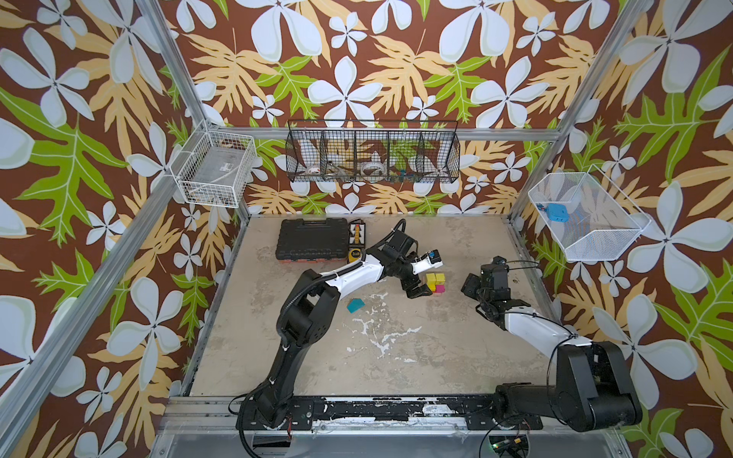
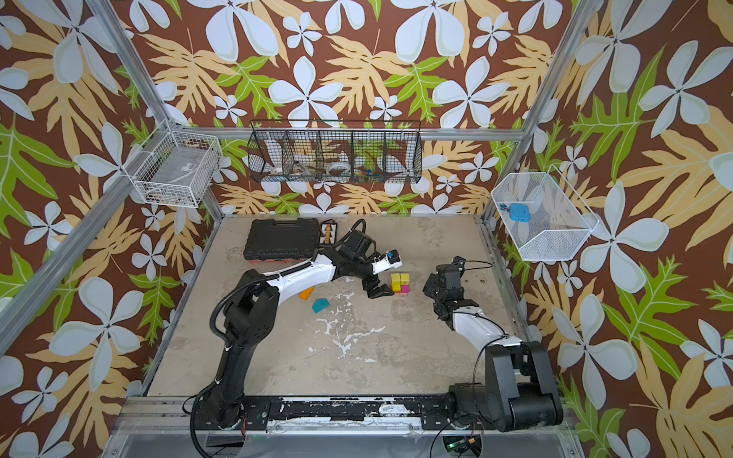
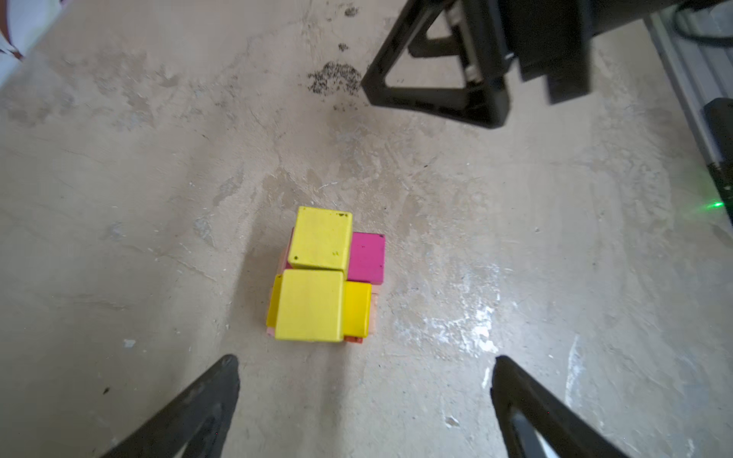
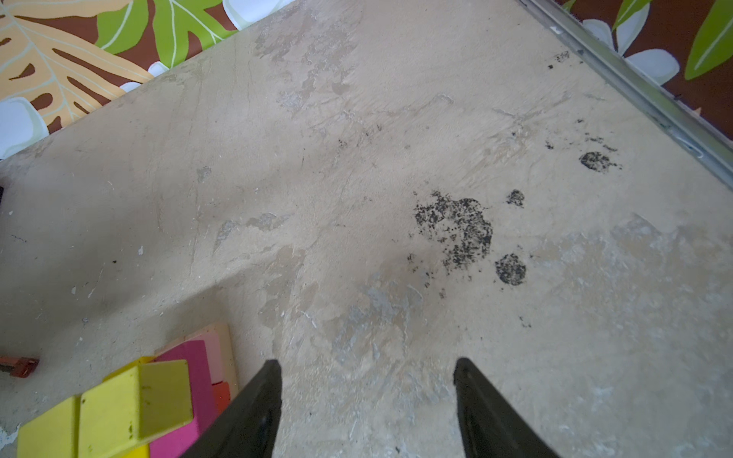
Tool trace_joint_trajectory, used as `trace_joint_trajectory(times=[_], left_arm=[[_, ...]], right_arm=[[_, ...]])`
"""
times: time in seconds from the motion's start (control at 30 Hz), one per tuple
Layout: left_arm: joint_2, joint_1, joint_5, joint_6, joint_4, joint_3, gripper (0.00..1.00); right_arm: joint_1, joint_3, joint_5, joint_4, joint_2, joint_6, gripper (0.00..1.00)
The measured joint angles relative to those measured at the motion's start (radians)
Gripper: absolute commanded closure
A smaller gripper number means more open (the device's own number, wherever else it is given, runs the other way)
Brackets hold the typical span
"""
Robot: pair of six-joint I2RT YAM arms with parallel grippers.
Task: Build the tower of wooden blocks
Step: 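Open the left gripper and lift it off the tower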
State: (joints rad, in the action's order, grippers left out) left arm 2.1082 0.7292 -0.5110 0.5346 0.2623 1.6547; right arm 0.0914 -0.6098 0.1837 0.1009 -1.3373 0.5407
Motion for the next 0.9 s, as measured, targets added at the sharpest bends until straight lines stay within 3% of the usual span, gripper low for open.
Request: trace_joint_trajectory(times=[0.17, 0.27, 0.33, 0.4, 0.47, 0.57, 0.9], left_arm=[[-0.284, 0.003, 0.118, -0.124, -0.264, -0.364, 0.00], [-0.430, -0.011, 0.267, -0.273, -0.487, -0.598, 0.00], [-0.466, -0.041, 0.340, -0.377, -0.590, -0.675, 0.00], [-0.445, -0.078, 0.381, -0.502, -0.637, -0.661, 0.01], [-0.378, -0.094, 0.399, -0.592, -0.632, -0.574, 0.08], [-0.255, -0.087, 0.395, -0.668, -0.612, -0.447, 0.08], [-0.051, -0.046, 0.431, -0.768, -0.510, -0.286, 0.08]], right_arm=[[0.006, 0.000, 0.003, 0.000, 0.000, 0.000, 0.31], [0.009, -0.006, 0.006, -0.003, -0.003, -0.003, 0.31], [0.012, -0.011, 0.008, -0.003, -0.006, -0.003, 0.31], [0.016, -0.014, 0.008, -0.004, -0.009, -0.003, 0.31], [0.019, -0.017, 0.008, -0.005, -0.013, -0.004, 0.31], [0.019, -0.021, 0.008, -0.010, -0.021, -0.007, 0.31], [0.063, -0.102, 0.008, -0.035, -0.115, -0.035, 0.33]])
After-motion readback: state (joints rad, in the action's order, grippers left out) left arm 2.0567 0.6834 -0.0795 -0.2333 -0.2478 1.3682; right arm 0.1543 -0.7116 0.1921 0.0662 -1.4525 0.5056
